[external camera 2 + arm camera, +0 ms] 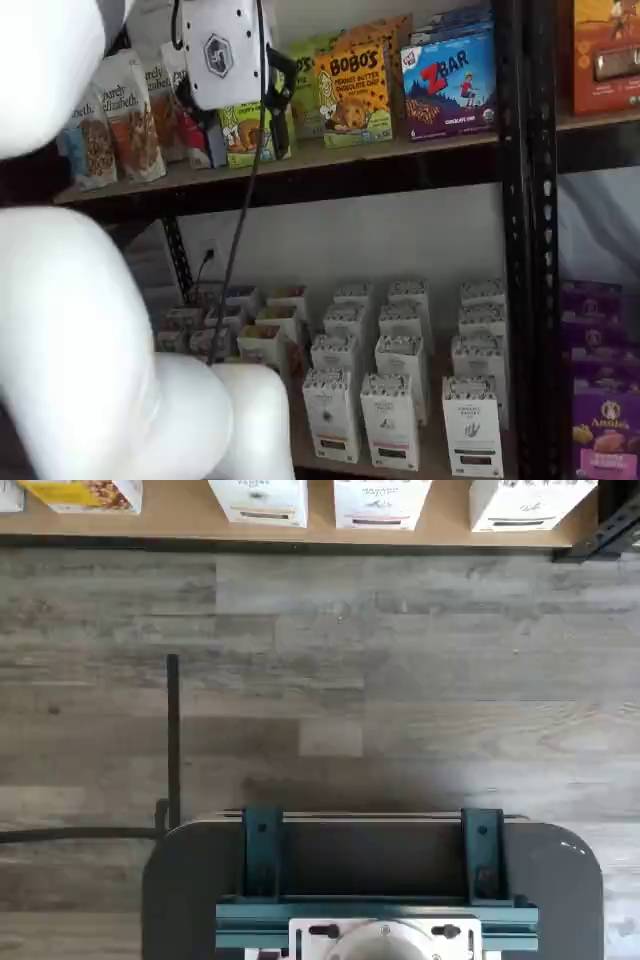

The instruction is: Pick up the white box with a yellow strip in the middle, on the bottom shelf, the fourth box from the left

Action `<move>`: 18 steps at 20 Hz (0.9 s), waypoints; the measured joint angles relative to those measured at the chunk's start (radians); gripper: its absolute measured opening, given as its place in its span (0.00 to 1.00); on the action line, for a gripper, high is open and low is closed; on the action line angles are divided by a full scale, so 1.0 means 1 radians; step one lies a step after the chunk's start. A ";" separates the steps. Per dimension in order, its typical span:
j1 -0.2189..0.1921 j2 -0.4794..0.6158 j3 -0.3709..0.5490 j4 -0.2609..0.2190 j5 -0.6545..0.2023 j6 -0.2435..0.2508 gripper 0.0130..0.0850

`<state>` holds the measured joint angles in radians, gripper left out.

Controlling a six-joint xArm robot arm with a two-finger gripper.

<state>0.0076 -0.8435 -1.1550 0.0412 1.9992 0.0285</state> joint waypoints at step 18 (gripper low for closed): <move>0.061 -0.028 0.145 0.013 -0.186 0.060 1.00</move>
<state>0.0685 -0.8711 -1.0097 0.0546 1.8137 0.0884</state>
